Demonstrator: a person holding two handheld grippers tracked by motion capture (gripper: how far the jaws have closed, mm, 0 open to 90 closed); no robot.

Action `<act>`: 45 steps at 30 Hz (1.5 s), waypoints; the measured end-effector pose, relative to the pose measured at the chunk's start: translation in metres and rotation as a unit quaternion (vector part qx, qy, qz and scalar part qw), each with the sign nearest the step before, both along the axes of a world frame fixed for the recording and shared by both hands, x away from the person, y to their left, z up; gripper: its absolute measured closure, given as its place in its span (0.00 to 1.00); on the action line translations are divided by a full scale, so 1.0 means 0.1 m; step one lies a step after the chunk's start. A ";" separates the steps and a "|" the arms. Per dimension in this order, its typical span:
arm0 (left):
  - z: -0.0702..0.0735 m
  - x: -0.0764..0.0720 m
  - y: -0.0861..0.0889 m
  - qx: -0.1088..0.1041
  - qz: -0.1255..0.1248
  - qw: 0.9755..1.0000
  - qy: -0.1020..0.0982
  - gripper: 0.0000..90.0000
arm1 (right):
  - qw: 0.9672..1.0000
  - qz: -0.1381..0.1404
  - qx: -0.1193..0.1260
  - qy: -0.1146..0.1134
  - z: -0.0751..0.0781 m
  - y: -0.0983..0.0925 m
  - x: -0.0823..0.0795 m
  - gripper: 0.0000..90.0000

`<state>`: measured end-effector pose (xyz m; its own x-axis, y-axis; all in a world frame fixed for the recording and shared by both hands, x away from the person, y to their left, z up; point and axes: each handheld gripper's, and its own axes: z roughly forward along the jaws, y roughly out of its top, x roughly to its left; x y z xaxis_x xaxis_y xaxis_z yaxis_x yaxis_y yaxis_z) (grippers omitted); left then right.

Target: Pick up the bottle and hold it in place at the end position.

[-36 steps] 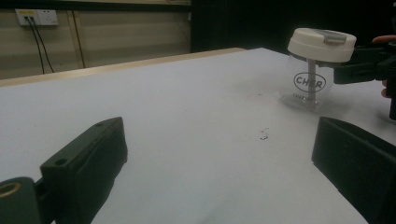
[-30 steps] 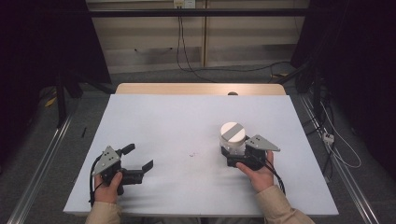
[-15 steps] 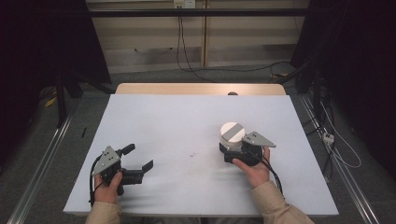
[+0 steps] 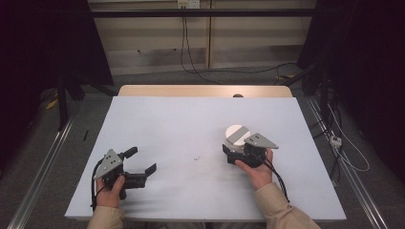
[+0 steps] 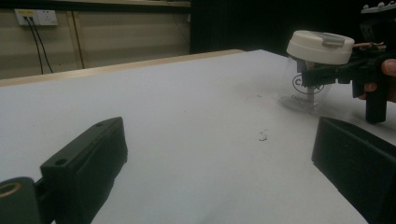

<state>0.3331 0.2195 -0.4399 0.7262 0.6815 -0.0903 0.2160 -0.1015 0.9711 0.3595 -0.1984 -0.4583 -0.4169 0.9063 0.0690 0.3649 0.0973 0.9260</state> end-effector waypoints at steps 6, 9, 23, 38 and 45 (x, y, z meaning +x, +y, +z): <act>-0.01 0.00 0.00 0.000 -0.001 1.000 0.002 0.03 | 1.000 -0.001 -0.005 0.000 -0.01 0.01 0.03 0.16; -0.01 0.00 0.00 0.000 -0.001 1.000 0.002 0.03 | 1.000 -0.001 -0.008 -0.002 -0.02 0.01 0.03 0.18; -0.01 0.00 0.00 -0.004 0.001 1.000 0.002 0.03 | 1.000 0.006 -0.019 -0.013 -0.01 0.00 0.03 0.20; -0.01 0.01 0.00 0.001 0.002 1.000 0.000 0.03 | 1.000 0.017 -0.012 -0.019 0.04 -0.04 0.06 0.20; 0.00 0.00 0.00 -0.002 0.003 1.000 0.000 0.03 | 0.999 0.033 -0.012 -0.026 0.10 0.04 0.09 0.20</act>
